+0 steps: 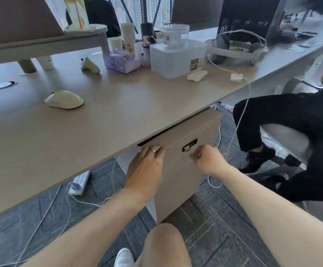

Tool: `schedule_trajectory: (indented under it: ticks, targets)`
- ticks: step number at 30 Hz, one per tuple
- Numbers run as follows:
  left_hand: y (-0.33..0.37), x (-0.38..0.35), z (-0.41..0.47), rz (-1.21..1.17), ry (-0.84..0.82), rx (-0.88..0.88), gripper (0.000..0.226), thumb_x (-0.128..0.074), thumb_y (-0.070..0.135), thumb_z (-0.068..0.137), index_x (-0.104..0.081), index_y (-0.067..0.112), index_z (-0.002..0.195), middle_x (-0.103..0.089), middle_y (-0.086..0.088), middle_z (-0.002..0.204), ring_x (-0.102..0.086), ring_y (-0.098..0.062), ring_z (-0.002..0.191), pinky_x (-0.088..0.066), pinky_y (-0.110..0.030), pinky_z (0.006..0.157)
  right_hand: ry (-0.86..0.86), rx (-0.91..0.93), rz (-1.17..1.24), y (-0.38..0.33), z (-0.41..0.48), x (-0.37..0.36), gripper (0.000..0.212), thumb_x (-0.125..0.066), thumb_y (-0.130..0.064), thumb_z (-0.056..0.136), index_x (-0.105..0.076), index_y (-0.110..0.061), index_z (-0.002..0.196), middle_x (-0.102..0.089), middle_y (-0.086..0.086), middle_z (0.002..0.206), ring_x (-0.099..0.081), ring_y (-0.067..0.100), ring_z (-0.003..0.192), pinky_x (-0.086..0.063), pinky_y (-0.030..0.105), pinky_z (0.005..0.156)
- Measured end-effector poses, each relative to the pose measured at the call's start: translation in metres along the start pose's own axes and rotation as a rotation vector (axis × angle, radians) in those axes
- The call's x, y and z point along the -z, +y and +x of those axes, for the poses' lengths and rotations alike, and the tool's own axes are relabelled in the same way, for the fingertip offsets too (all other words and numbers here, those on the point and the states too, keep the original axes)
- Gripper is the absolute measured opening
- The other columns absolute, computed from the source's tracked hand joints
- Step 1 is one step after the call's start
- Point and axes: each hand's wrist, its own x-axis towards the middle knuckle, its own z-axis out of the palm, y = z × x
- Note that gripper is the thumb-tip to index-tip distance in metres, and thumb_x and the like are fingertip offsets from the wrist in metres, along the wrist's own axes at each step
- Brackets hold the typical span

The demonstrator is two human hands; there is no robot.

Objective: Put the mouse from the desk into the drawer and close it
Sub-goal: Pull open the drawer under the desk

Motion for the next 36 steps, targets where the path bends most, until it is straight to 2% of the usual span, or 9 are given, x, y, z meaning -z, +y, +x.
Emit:
schedule_trajectory:
  ticks: [3,5,9,15,23,26,30,34,36]
  targets:
    - [0.000,0.000,0.006,0.037,0.016,-0.004,0.070,-0.036,-0.009,0.074,-0.052,0.011,0.139,-0.057,-0.004,0.136,-0.049,-0.026,0.123,-0.046,-0.036,0.097,-0.013,-0.150,0.364,0.006,0.027,-0.017,0.033,-0.063,-0.035,0.090,-0.072,-0.004,0.096,-0.076,0.019,0.093,-0.072,0.037,0.091,-0.057,0.051,0.088]
    - [-0.002,-0.002,0.008,0.072,0.028,-0.025,0.073,-0.027,-0.004,0.071,-0.052,0.008,0.139,-0.059,-0.007,0.132,-0.051,-0.028,0.120,-0.048,-0.038,0.095,-0.015,-0.248,0.579,0.009,0.042,-0.027,0.028,-0.062,-0.030,0.092,-0.069,-0.006,0.079,-0.076,0.019,0.079,-0.073,0.034,0.072,-0.060,0.053,0.081]
    - [-0.004,-0.002,0.008,0.050,0.021,-0.040,0.073,-0.021,-0.001,0.071,-0.057,0.003,0.134,-0.063,-0.014,0.126,-0.056,-0.033,0.114,-0.051,-0.044,0.090,0.005,-0.361,0.876,-0.003,0.047,-0.030,0.019,-0.059,-0.015,0.095,-0.059,-0.006,0.079,-0.066,0.016,0.071,-0.065,0.029,0.061,-0.061,0.050,0.070]
    - [-0.003,-0.001,0.010,0.015,0.046,-0.018,0.069,-0.029,-0.007,0.068,-0.063,0.005,0.127,-0.067,-0.011,0.119,-0.060,-0.031,0.107,-0.054,-0.041,0.082,-0.061,-0.404,1.047,-0.009,0.053,-0.035,0.021,-0.048,-0.011,0.100,-0.053,-0.008,0.081,-0.053,0.010,0.064,-0.048,0.018,0.045,-0.048,0.022,0.034]
    - [-0.002,0.004,0.011,-0.023,0.092,0.004,0.075,-0.024,-0.007,0.072,-0.061,0.012,0.135,-0.063,-0.004,0.131,-0.054,-0.024,0.118,-0.047,-0.033,0.086,0.049,-0.399,1.127,-0.008,0.037,-0.042,0.020,-0.051,-0.012,0.098,-0.058,-0.006,0.080,-0.049,0.008,0.062,-0.044,0.019,0.050,-0.056,0.036,0.054]
    - [-0.002,0.006,0.012,-0.054,0.081,0.007,0.068,-0.039,-0.013,0.083,-0.055,0.018,0.142,-0.056,0.002,0.140,-0.046,-0.019,0.125,-0.041,-0.026,0.088,0.104,-0.389,1.147,0.001,0.015,-0.040,0.025,-0.050,-0.010,0.097,-0.056,-0.008,0.073,-0.045,0.007,0.062,-0.042,0.018,0.055,-0.059,0.040,0.064]
    - [-0.003,0.007,0.011,-0.092,0.059,0.005,0.070,-0.049,-0.018,0.082,-0.055,0.018,0.142,-0.057,0.001,0.138,-0.046,-0.020,0.124,-0.047,-0.032,0.091,0.149,-0.380,1.215,0.026,-0.019,-0.036,0.023,-0.049,-0.012,0.101,-0.059,-0.008,0.081,-0.044,0.006,0.065,-0.044,0.016,0.058,-0.058,0.052,0.083]
    - [0.003,0.003,0.008,-0.058,0.051,0.012,0.052,-0.057,0.017,0.095,-0.050,0.019,0.146,-0.054,0.003,0.140,-0.043,-0.017,0.128,-0.040,-0.030,0.100,0.158,-0.400,1.228,0.049,-0.045,-0.033,0.019,-0.050,-0.015,0.101,-0.062,-0.008,0.088,-0.049,0.006,0.071,-0.048,0.017,0.063,-0.057,0.057,0.089]
    - [0.009,0.003,0.005,-0.041,0.010,0.032,0.063,-0.060,0.041,0.092,-0.044,0.018,0.149,-0.049,0.002,0.145,-0.038,-0.018,0.134,-0.037,-0.034,0.106,0.164,-0.407,1.232,0.059,-0.057,-0.030,0.017,-0.051,-0.014,0.100,-0.062,-0.007,0.090,-0.048,0.006,0.070,-0.048,0.017,0.062,-0.057,0.056,0.088]
